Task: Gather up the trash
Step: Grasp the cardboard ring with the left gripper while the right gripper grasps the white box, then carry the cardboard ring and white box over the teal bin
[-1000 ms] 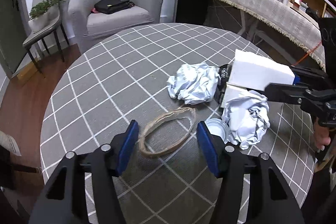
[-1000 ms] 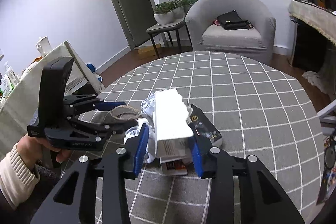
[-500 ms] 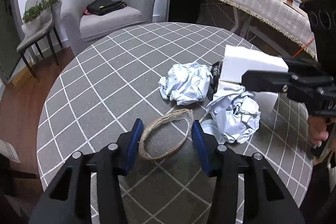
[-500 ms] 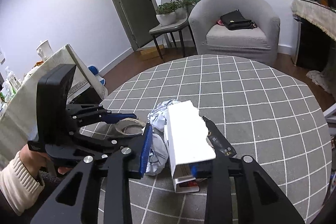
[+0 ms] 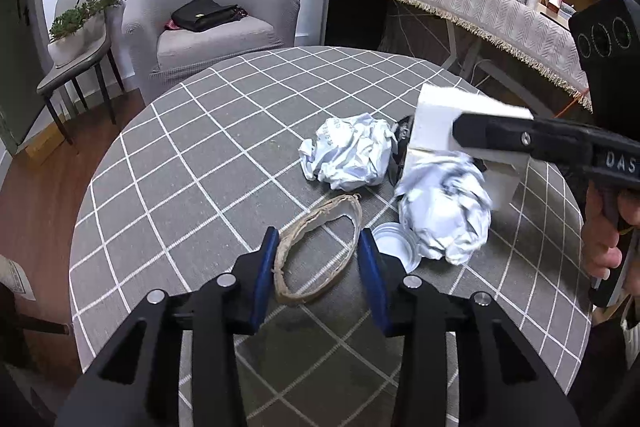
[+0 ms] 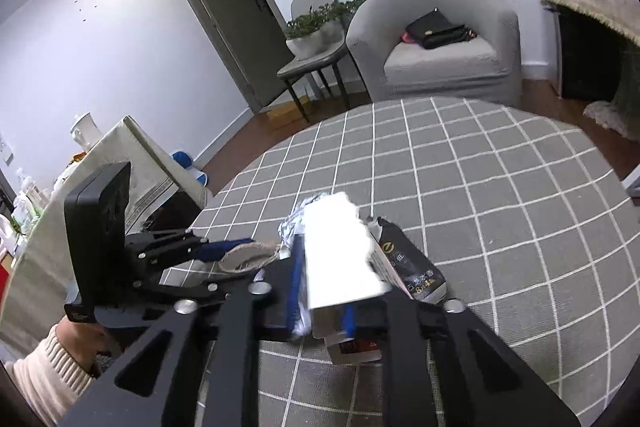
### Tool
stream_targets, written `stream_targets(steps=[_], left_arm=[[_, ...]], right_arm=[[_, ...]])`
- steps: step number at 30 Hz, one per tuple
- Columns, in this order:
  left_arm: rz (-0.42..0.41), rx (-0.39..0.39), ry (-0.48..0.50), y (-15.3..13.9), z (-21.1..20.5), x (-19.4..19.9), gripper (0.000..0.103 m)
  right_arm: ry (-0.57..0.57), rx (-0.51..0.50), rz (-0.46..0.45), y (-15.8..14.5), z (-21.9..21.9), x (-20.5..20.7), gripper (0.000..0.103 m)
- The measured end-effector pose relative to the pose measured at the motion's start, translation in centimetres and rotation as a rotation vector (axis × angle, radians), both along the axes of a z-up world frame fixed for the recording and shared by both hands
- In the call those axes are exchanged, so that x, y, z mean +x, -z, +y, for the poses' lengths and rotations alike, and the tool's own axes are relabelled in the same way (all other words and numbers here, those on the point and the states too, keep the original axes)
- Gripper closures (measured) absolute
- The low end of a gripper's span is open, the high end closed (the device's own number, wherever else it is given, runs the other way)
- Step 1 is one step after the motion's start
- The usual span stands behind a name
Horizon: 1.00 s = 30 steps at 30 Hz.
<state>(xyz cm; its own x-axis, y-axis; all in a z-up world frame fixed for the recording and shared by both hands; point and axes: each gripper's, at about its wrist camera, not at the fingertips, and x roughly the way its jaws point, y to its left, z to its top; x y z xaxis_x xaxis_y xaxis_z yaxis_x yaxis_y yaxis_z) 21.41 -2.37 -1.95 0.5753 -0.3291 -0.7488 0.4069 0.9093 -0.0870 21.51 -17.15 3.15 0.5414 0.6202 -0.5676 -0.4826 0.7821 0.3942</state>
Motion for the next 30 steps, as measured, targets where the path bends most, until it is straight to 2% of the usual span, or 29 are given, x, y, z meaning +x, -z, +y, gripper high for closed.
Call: stream_targets(steps=[2,12,18,22,30], left_arm=[[0.001,-0.005,0.004,-0.1,0.0,-0.3,0.061],[0.009,-0.024,-0.003,-0.1,1.0,-2.7,0.063],[-0.012,-0.084,-0.087,-0.7,3.6,-4.5,0.063],[-0.029,-0.119,-0.133,-1.4,5.2,-6.0,0.064],[-0.042,-0.119,-0.208,-2.2,8.1,-8.6,0.064]], right_arm=[[0.008,0.0,-0.009,-0.2,-0.2,-0.3,0.1],[0.051,0.04,-0.054,-1.2,-0.4,-2.0,0.1],[0.08,0.118,-0.127,-2.7,0.1,-3.9,0.1],[0.061,0.191,-0.129,-3.2,1.0,-4.8,0.1],[0.016,0.183,-0.112,-2.8,4.3,-6.6,0.1]])
